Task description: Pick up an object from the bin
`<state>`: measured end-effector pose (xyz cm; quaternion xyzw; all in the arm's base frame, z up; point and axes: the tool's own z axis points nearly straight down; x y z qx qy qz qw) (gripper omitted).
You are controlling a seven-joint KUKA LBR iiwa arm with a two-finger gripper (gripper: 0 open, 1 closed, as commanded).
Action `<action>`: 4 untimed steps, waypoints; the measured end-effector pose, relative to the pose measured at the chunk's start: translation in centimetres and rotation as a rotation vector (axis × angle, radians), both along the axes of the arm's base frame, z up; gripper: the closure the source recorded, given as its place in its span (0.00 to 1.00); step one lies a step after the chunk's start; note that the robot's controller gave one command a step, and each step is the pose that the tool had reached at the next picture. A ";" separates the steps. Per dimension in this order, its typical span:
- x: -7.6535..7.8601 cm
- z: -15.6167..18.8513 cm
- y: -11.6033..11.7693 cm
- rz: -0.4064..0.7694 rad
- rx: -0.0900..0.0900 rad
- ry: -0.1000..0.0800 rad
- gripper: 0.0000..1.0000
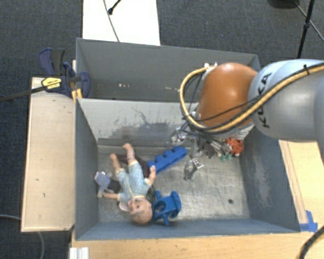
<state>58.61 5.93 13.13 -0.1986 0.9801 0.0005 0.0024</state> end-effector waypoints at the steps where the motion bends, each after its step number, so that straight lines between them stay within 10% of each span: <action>1: 0.6 -4.2 2.1 0.258 -0.001 -0.013 0.00; 2: 0.9 -5.8 1.8 0.265 0.001 -0.004 1.00; 4: 1.1 -3.3 1.8 0.262 -0.001 -0.003 1.00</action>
Offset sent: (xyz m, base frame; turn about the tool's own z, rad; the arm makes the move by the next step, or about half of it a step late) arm 0.0065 0.0162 -0.0613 -0.2664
